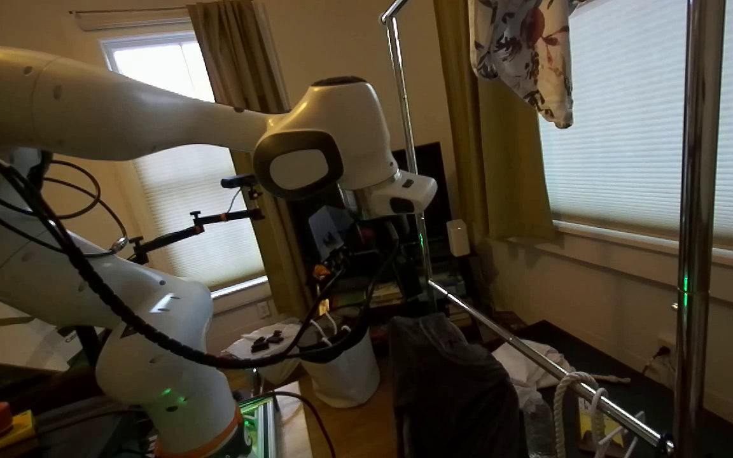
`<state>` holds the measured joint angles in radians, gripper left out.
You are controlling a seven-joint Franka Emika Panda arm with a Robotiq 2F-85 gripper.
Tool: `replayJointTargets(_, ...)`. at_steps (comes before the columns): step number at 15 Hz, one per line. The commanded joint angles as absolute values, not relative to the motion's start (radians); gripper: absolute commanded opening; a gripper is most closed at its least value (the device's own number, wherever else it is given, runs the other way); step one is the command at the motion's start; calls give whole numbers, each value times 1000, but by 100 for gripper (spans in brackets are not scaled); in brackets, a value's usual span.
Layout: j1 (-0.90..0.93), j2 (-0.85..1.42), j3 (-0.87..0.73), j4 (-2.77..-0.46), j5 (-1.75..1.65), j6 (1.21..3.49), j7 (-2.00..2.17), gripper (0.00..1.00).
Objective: Pick up the white tea towel and hang it on the bottom silver rail
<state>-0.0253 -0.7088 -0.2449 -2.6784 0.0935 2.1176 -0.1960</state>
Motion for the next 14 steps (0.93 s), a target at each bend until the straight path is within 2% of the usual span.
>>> replayJointTargets(1,-43,-706,-229,-2676,107,2114,-207,100)
replayJointTargets(7,-9,-724,-214,-2673,173,2140,-181,100)
replayJointTargets(14,23,-776,-130,-2493,248,2323,-144,100)
